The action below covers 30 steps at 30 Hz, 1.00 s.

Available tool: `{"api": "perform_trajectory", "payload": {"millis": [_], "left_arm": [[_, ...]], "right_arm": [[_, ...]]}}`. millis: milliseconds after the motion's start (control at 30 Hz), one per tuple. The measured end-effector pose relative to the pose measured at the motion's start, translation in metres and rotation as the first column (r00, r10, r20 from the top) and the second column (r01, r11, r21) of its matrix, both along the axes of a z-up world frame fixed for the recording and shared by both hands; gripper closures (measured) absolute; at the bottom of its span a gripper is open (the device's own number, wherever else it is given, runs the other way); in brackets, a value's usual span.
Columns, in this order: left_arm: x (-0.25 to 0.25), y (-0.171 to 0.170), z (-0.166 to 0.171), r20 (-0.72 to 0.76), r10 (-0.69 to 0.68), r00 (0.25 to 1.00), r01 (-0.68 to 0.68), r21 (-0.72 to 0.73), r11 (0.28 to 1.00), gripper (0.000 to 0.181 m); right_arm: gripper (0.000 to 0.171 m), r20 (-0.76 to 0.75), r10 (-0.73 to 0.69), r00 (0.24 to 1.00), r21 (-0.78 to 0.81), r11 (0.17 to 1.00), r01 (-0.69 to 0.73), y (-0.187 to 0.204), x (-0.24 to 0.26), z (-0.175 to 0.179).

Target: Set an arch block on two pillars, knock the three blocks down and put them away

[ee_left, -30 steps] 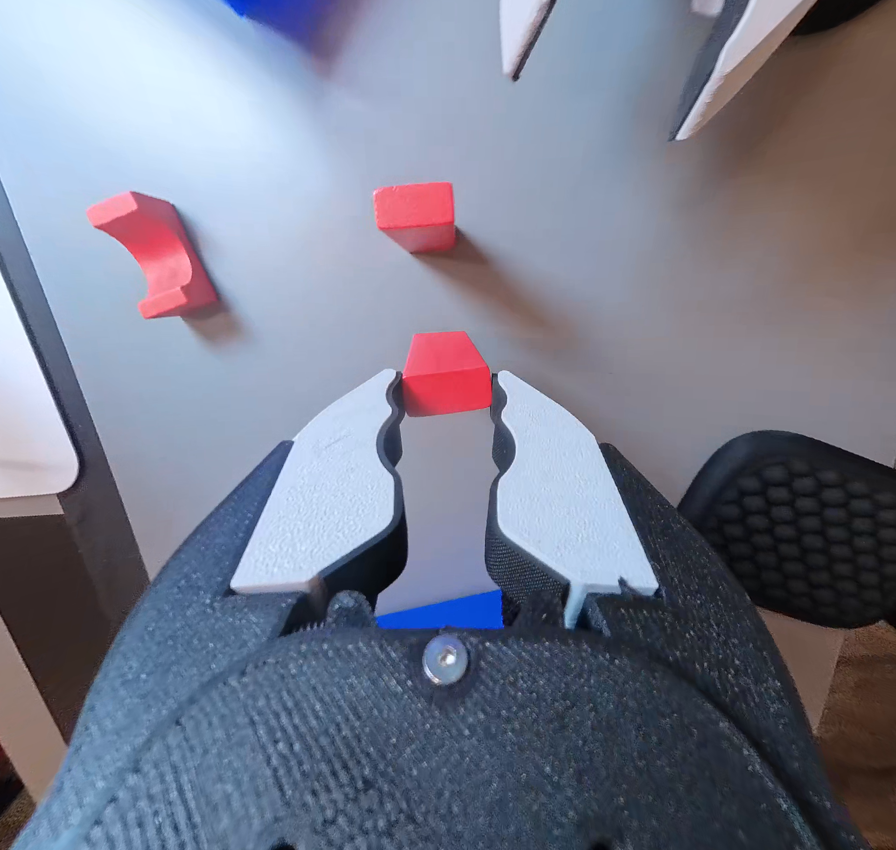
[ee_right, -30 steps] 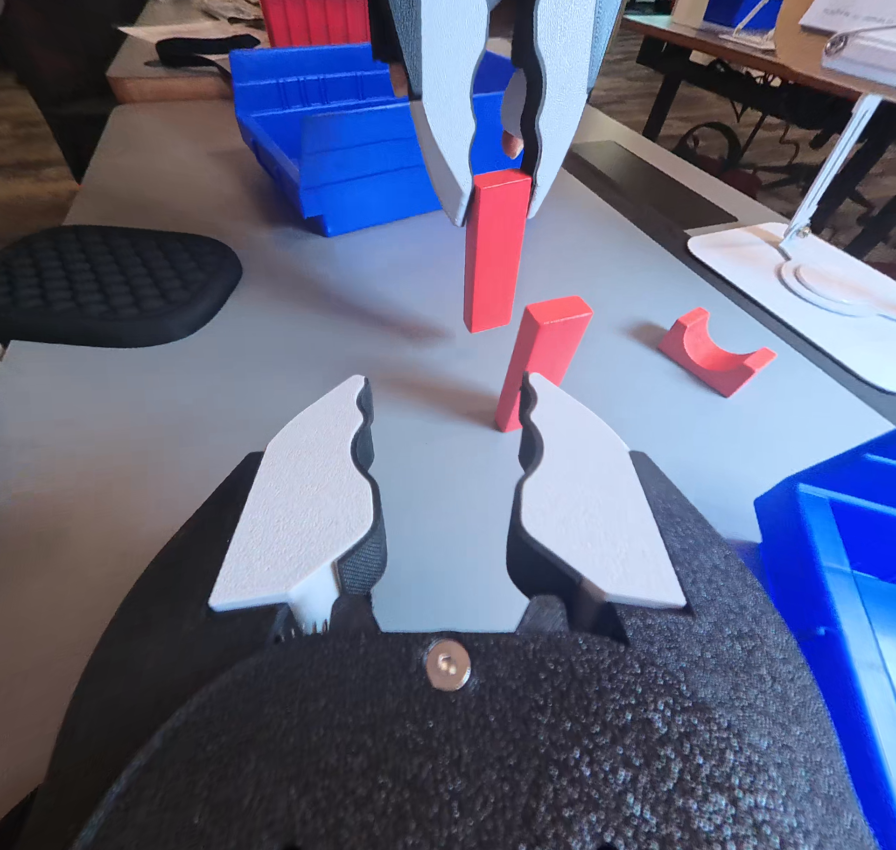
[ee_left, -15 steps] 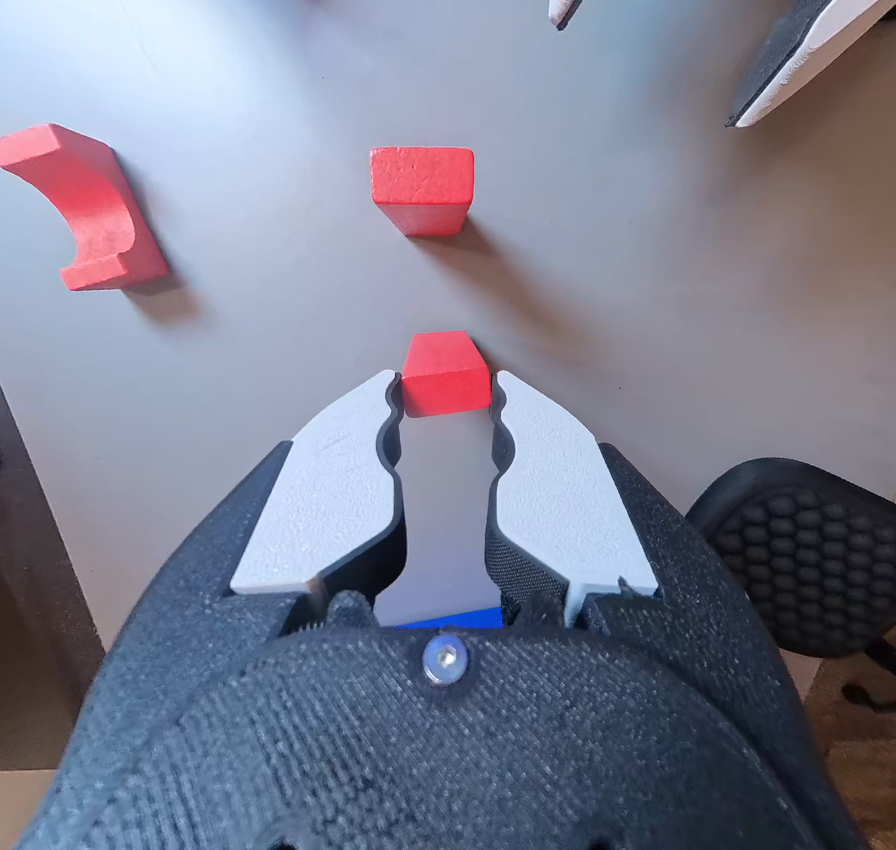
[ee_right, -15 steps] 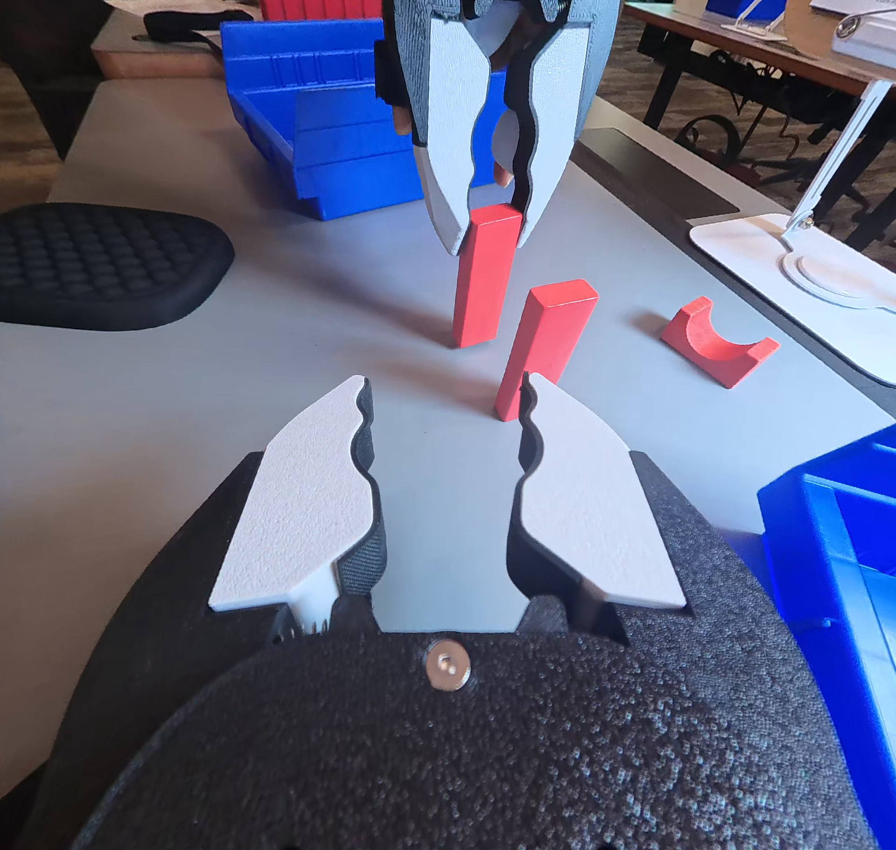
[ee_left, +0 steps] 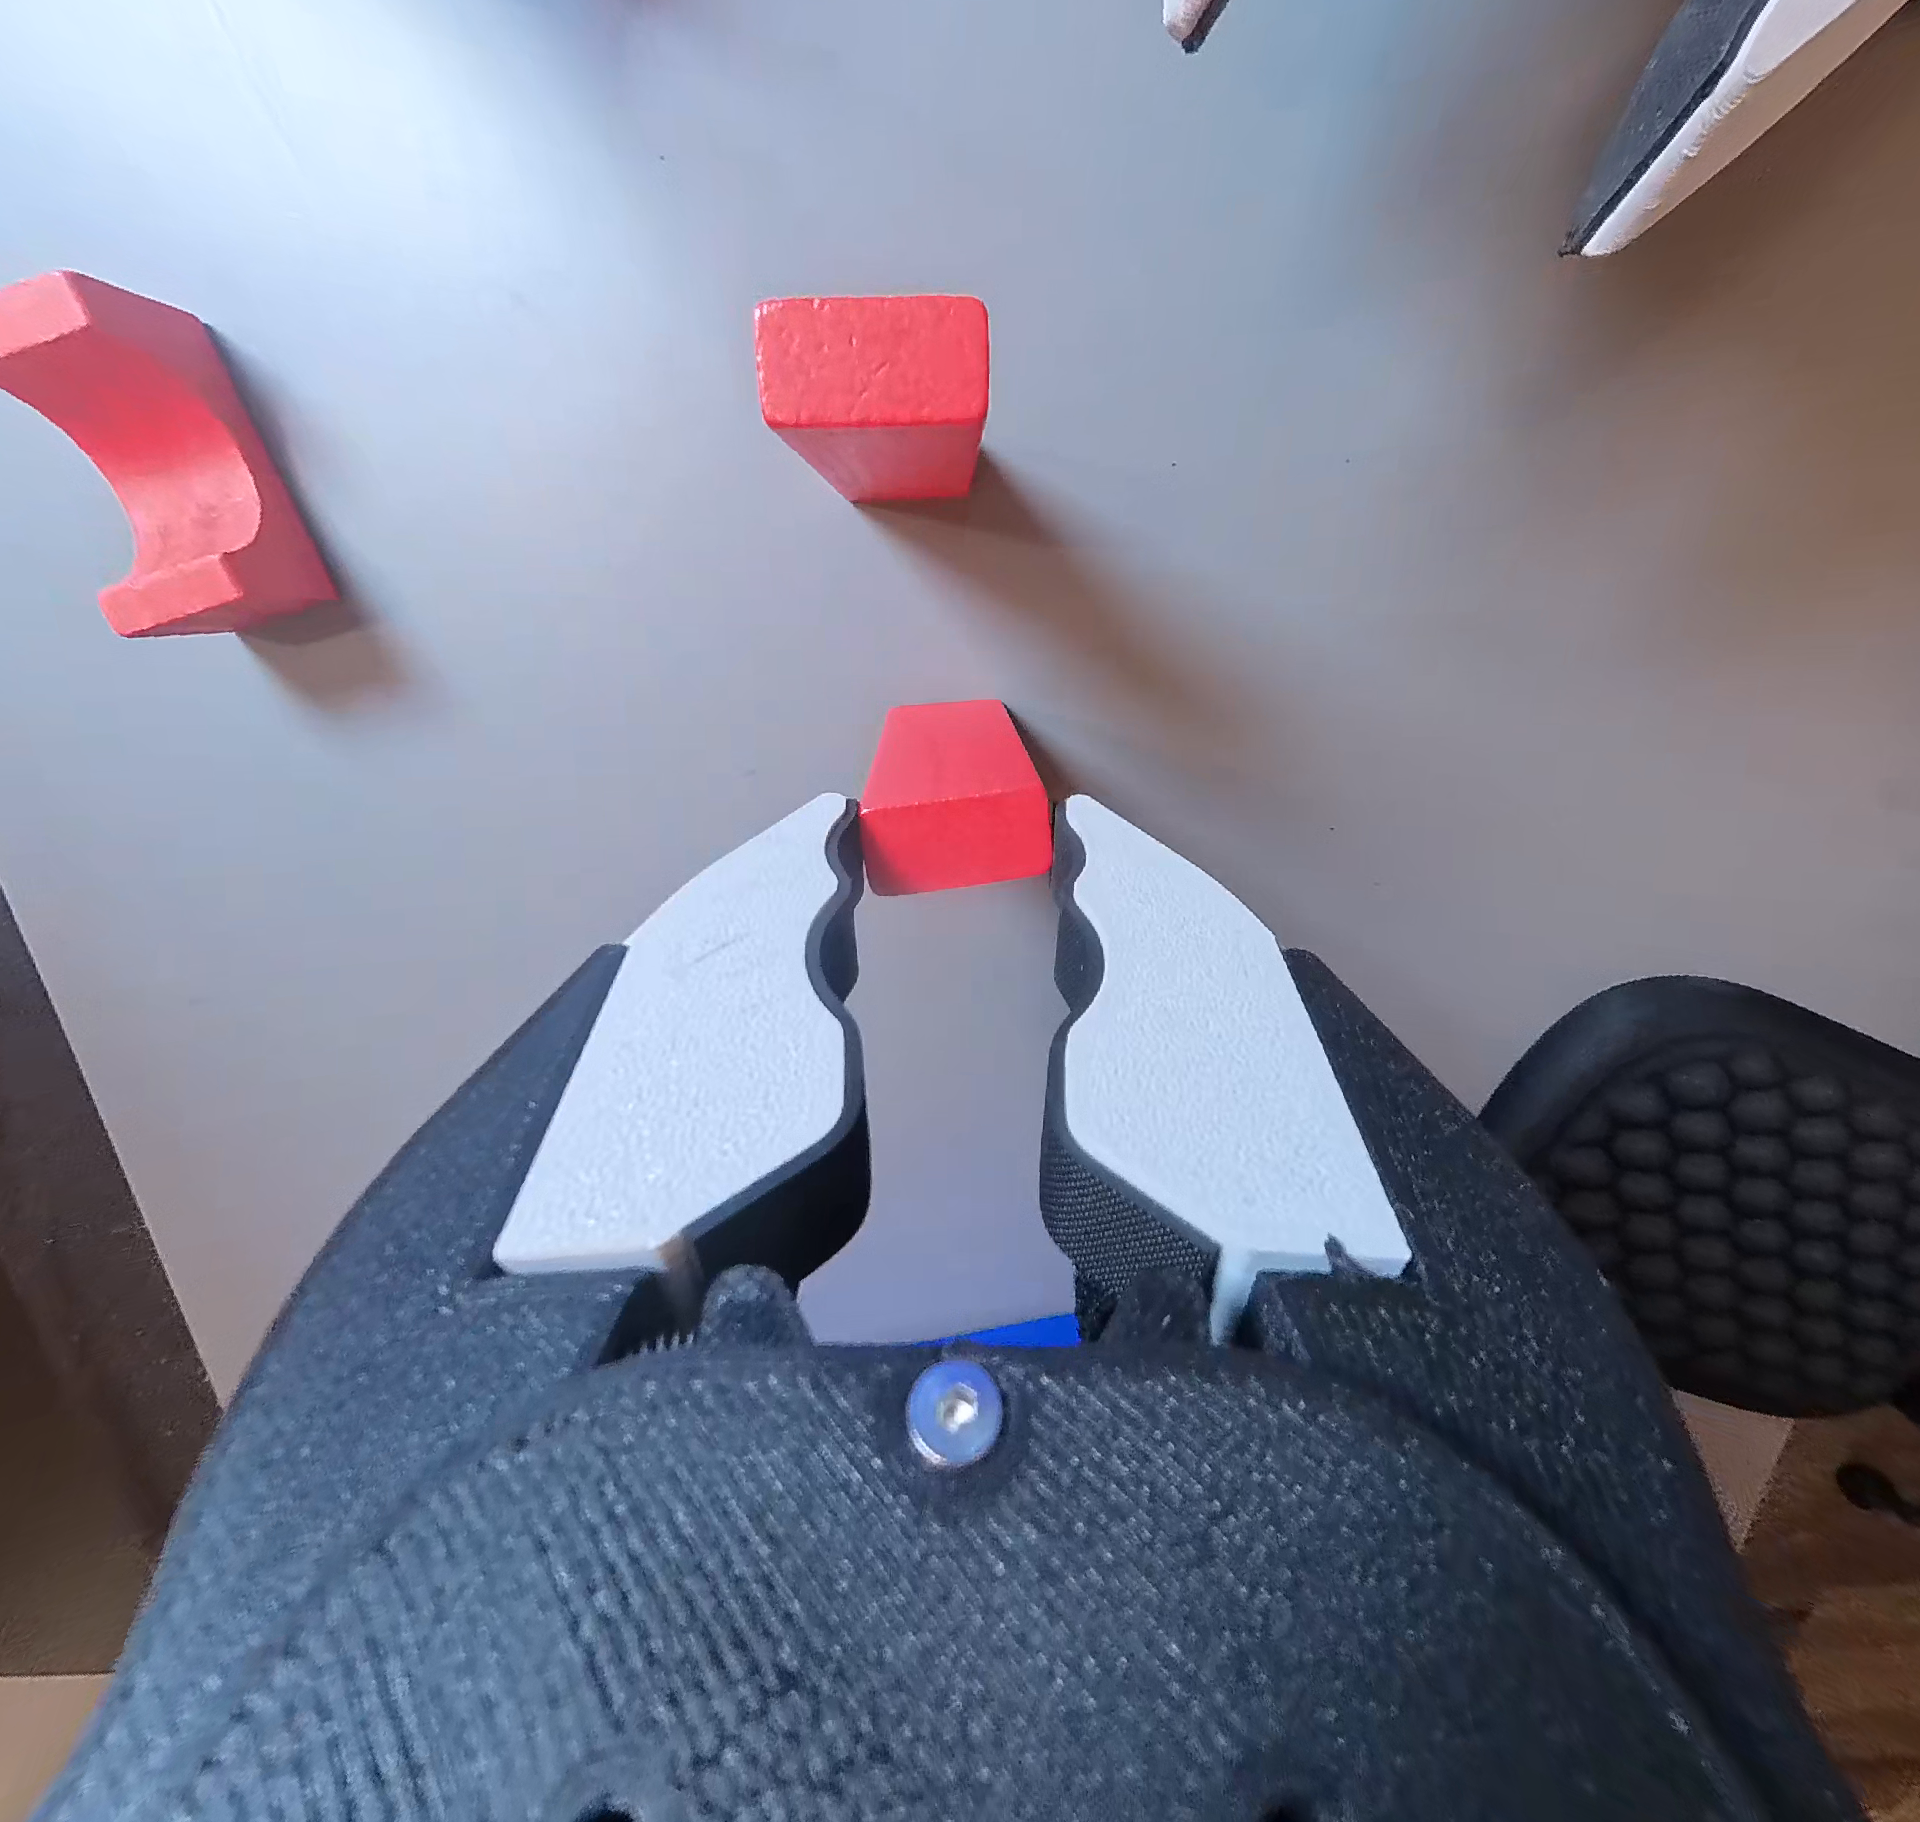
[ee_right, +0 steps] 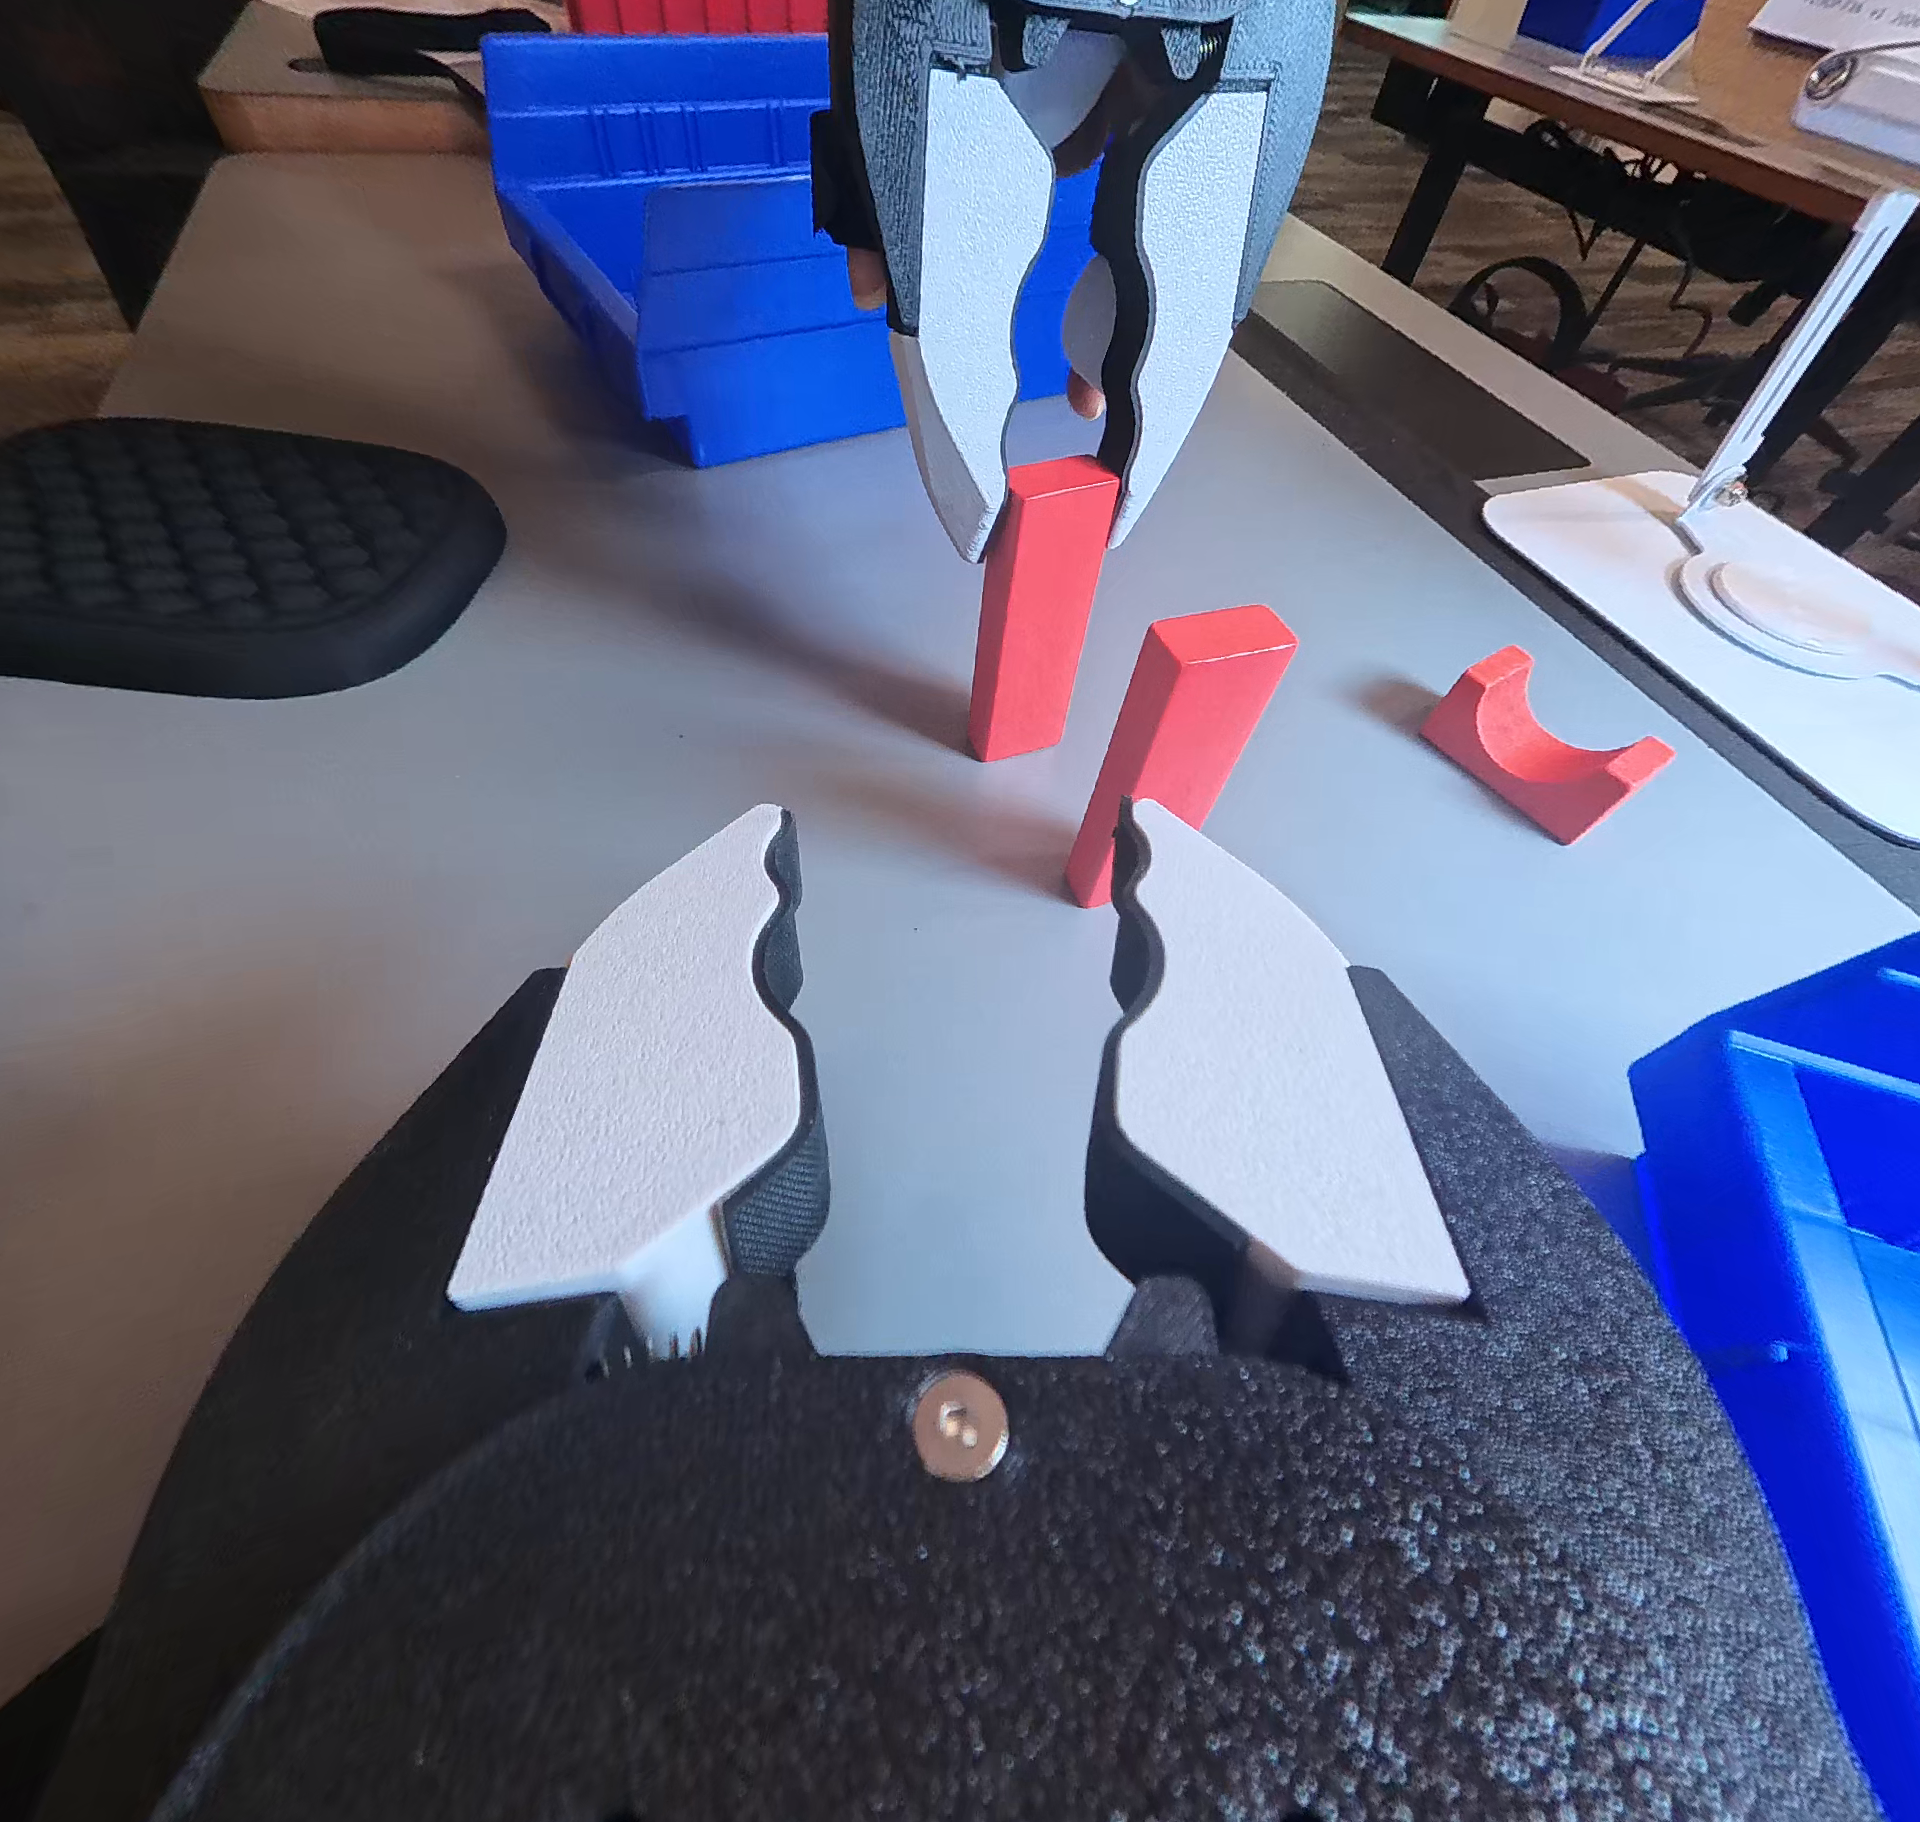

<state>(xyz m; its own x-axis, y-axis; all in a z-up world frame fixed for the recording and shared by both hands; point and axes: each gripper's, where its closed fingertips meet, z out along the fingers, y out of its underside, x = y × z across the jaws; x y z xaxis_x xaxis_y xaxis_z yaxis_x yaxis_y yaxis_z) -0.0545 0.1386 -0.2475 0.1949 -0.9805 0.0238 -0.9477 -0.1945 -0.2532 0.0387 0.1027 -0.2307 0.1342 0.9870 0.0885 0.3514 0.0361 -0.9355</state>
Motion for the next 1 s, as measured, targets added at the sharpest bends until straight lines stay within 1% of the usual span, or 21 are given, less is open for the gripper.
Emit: {"api": "perform_trajectory", "payload": {"millis": [667, 1000], "left_arm": [[0.0018, 0.0055, 0.0015, 0.006, -0.01, 1.0, 0.009, 0.043, 0.999, 0.147], [0.0025, 0.0047, 0.0014, 0.013, -0.002, 1.0, 0.001, 0.035, 0.999, 0.147]], "right_arm": [[0.114, 0.009, 0.005, 1.0, 0.004, 1.0, -0.005, -0.0017, -0.0014, -0.0018], [0.114, 0.006, 0.004, 1.0, 0.008, 1.0, -0.004, -0.0015, -0.0016, -0.0013]]}}
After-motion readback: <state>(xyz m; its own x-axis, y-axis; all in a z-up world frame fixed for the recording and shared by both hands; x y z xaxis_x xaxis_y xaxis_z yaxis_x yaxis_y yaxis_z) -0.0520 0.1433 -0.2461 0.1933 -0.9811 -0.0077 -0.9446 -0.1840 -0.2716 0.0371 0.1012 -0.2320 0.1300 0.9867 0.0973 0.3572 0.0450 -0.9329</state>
